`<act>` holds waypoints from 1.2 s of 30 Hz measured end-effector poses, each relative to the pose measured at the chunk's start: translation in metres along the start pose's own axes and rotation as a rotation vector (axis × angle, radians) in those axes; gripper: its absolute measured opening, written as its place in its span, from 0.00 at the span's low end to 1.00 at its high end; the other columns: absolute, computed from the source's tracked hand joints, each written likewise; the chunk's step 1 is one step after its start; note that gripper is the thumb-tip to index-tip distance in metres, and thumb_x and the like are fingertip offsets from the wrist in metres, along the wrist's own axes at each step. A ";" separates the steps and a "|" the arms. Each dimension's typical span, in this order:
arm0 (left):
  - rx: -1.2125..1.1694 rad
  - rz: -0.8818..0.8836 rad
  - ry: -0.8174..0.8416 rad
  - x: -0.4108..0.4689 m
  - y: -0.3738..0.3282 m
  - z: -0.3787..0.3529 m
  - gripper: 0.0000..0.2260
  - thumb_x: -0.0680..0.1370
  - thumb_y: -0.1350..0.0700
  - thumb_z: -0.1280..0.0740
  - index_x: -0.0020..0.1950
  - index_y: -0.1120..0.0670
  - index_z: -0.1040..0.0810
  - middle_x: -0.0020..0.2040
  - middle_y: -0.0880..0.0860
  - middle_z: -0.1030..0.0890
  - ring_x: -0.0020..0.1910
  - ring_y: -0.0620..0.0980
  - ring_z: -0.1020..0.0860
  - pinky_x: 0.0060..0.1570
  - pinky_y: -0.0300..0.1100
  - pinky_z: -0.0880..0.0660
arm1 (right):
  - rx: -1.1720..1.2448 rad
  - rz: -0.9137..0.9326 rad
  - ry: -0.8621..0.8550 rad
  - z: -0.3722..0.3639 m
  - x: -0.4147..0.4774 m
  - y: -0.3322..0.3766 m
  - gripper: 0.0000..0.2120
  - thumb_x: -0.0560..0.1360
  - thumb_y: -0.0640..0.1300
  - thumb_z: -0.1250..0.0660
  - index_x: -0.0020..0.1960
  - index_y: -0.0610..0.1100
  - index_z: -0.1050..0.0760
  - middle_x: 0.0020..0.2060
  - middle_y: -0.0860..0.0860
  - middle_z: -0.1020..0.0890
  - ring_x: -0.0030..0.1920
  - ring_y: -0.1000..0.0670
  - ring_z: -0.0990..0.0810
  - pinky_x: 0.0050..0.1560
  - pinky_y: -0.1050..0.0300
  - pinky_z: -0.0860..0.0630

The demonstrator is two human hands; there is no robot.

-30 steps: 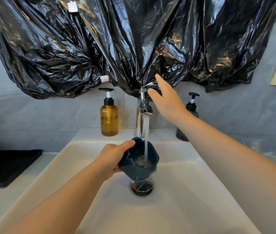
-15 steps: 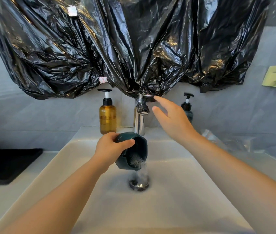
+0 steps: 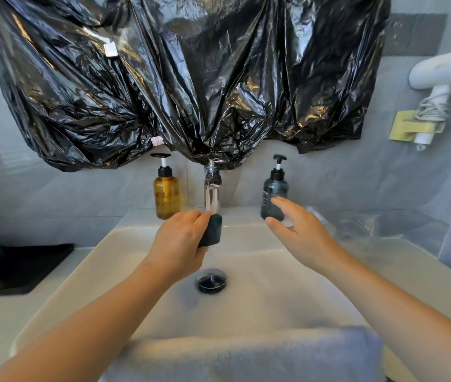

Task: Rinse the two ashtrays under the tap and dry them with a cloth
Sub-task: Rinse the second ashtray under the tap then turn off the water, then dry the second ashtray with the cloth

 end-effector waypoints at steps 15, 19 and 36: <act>-1.503 1.199 0.178 -0.059 -0.071 0.081 0.19 0.71 0.52 0.26 0.57 0.59 0.25 0.55 0.60 0.20 0.55 0.59 0.21 0.38 0.47 0.22 | 0.056 -0.107 -0.131 0.068 -0.123 -0.001 0.17 0.78 0.43 0.35 0.66 0.43 0.26 0.63 0.49 0.23 0.63 0.50 0.24 0.60 0.59 0.31; -1.460 1.115 0.177 -0.082 -0.102 0.094 0.17 0.70 0.53 0.25 0.55 0.59 0.24 0.53 0.59 0.18 0.53 0.58 0.20 0.36 0.45 0.21 | 0.041 -0.234 -0.140 0.091 -0.177 -0.029 0.14 0.77 0.41 0.34 0.62 0.41 0.23 0.56 0.46 0.19 0.54 0.50 0.22 0.53 0.61 0.30; -1.525 1.120 0.202 -0.147 -0.165 0.113 0.19 0.70 0.54 0.25 0.58 0.62 0.23 0.53 0.60 0.18 0.50 0.58 0.19 0.36 0.45 0.22 | -0.217 -0.464 -0.005 0.073 -0.277 -0.083 0.11 0.75 0.48 0.32 0.37 0.45 0.23 0.33 0.51 0.21 0.38 0.49 0.22 0.40 0.52 0.27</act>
Point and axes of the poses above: each hand's wrist, its own x-axis towards the middle knuckle, its own z-axis out of the back of the hand, y = z × x, the point moved 2 cm from there along x, towards the middle knuckle
